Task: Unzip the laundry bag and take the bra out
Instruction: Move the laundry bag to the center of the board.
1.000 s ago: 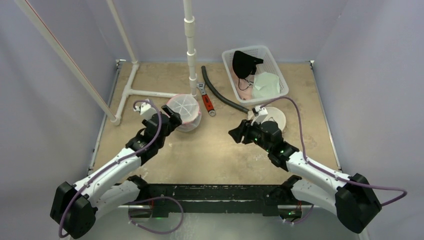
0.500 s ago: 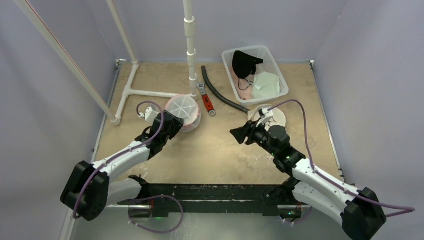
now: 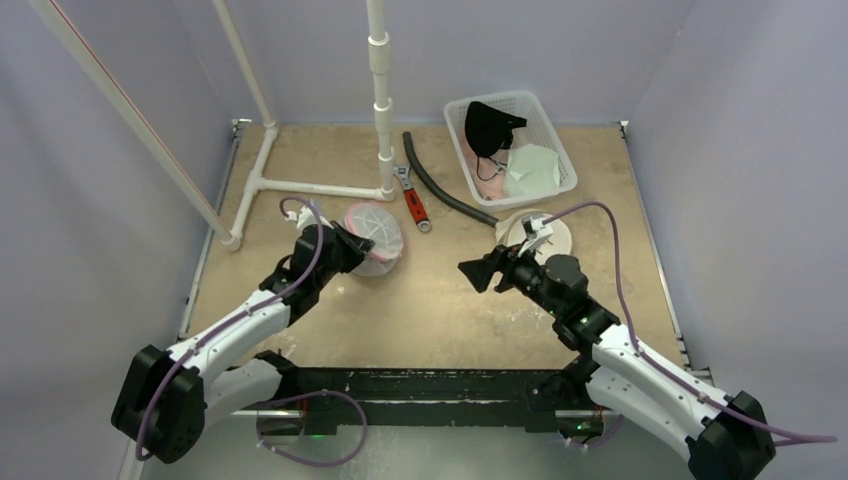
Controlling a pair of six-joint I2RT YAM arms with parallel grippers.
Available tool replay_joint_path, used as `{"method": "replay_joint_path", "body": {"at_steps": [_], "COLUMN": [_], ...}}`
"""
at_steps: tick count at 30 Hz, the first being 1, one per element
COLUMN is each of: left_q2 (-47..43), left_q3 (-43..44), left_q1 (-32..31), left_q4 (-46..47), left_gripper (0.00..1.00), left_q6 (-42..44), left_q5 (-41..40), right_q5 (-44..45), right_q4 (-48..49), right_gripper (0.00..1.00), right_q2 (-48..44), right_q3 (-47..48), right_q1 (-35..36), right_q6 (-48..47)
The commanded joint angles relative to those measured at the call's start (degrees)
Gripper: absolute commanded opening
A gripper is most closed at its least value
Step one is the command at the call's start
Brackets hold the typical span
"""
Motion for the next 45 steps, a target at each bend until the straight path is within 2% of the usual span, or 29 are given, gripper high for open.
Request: {"method": "replay_joint_path", "body": {"at_steps": [1, 4, 9, 14, 16, 20, 27, 33, 34, 37, 38, 40, 45], "left_q2": [-3.29, -3.62, -4.4, -4.83, -4.59, -3.11, 2.05, -6.6, -8.15, -10.89, -11.4, -12.88, -22.99], "left_q3": [3.34, 5.38, 6.37, 4.8, 3.21, -0.79, -2.99, -7.74, -7.79, -7.73, -7.52, -7.38, -11.17], "left_q1": [0.28, 0.27, 0.19, 0.24, 0.16, 0.21, 0.1, 0.07, 0.15, 0.18, 0.17, 0.12, 0.06], "left_q4": [0.31, 0.03, 2.03, 7.29, 12.23, 25.74, 23.22, 14.86, 12.63, 8.62, 6.94, 3.08, -3.58], "left_gripper": [0.0, 0.0, 0.0, 0.0, 0.0, 0.0, 0.0, 0.0, 0.05, 0.37, 0.44, 0.52, 0.6], "left_q6": [8.94, 13.64, 19.91, 22.22, 23.56, 18.5, 17.16, 16.05, 16.17, 15.82, 15.54, 13.8, 4.69], "left_q5": [15.85, 24.22, 35.77, 45.88, 50.62, 54.65, 48.71, 36.78, 35.03, 32.73, 32.11, 30.0, 25.82], "right_q5": [-3.61, -6.82, -6.62, -5.92, -10.21, -15.04, -14.96, -17.01, -17.02, -16.82, -16.88, -17.03, -15.26], "right_q4": [0.83, -2.78, -9.48, -14.5, -13.42, -8.18, 0.22, 11.87, 13.2, 17.46, 18.74, 20.5, 22.25], "right_gripper": [0.83, 0.84, 0.84, 0.81, 0.79, 0.78, 0.76, 0.73, 0.73, 0.73, 0.72, 0.72, 0.72], "right_q2": [-2.5, -5.25, -9.0, -9.28, -7.02, -5.23, 1.52, 8.52, 9.65, 13.95, 15.59, 18.49, 20.37], "right_q3": [1.85, 4.43, 9.04, 11.64, 11.16, 7.13, -0.78, -6.4, -6.71, -6.75, -6.41, -5.52, -4.63], "right_q1": [0.29, 0.3, 0.33, 0.2, 0.2, 0.2, 0.18, 0.14, 0.15, 0.16, 0.13, 0.12, 0.1], "right_q6": [2.68, 2.48, 1.29, 2.69, 4.03, 6.11, 8.62, 13.69, 14.18, 14.85, 14.97, 15.34, 16.23]}}
